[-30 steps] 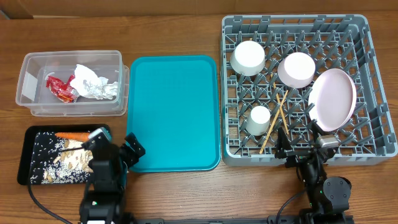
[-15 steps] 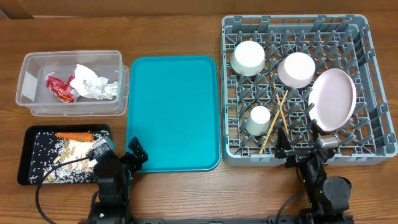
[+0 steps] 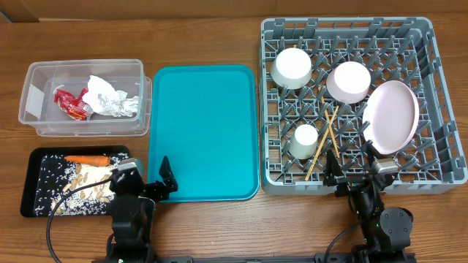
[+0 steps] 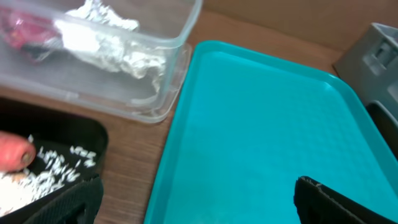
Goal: Sort waste into correct bins and load items into the dishwasher
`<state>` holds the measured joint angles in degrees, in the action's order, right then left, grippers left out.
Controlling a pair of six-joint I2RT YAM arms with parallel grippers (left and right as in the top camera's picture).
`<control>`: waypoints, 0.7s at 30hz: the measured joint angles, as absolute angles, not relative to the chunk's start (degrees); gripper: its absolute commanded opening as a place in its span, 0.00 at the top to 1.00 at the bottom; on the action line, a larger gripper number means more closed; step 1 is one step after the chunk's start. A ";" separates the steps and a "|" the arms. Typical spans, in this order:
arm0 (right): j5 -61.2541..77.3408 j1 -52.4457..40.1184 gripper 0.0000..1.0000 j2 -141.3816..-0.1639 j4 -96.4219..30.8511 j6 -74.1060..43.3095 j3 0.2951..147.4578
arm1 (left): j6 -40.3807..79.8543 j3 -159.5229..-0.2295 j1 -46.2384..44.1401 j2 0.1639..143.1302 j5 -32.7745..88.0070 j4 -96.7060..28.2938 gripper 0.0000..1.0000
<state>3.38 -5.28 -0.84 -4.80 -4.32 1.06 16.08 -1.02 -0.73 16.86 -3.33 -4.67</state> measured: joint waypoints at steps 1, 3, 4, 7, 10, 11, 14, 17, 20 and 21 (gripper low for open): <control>3.38 -5.28 0.00 -0.84 -4.75 -4.32 1.06 | 14.94 -1.02 -0.75 16.53 -2.81 -4.67 0.00; 3.38 -5.28 0.00 -0.84 -4.80 -4.27 1.06 | 13.26 -0.99 -0.75 15.97 -2.09 -4.69 0.00; 3.38 -5.28 0.00 -0.84 -4.78 -4.29 1.06 | 12.58 -0.99 -0.75 15.51 -1.87 -4.69 0.00; 3.38 -5.28 0.00 -0.84 -4.80 -4.32 1.06 | 10.28 -0.99 -0.75 12.75 -1.43 -4.69 0.00; 3.38 -5.28 0.00 -0.84 -4.80 -4.29 1.06 | 8.49 -0.99 -0.75 9.37 -1.23 -4.67 0.00; 3.38 -5.28 0.00 -0.84 -4.80 -4.32 1.06 | 7.97 -0.99 -0.75 8.25 -1.13 -4.71 0.00; 3.38 -5.28 0.00 -0.84 -4.80 -4.32 1.06 | 6.85 -0.99 -0.75 5.17 -1.04 -4.71 0.00; 3.38 -5.28 0.00 -0.84 -4.78 -4.32 1.06 | 6.33 -0.99 -0.75 2.46 -1.02 -4.69 0.00; 3.38 -5.28 0.00 -0.84 -4.78 -4.29 1.06 | 5.91 -0.99 -0.75 1.06 -1.02 -4.67 0.00; 3.38 -5.28 0.00 -0.84 -4.78 -4.27 1.06 | 5.78 -0.99 -0.75 0.95 -0.99 -4.69 0.00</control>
<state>3.38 -5.28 -0.84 -4.78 -4.27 1.06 5.78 -0.99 -0.75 0.95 -0.99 -4.69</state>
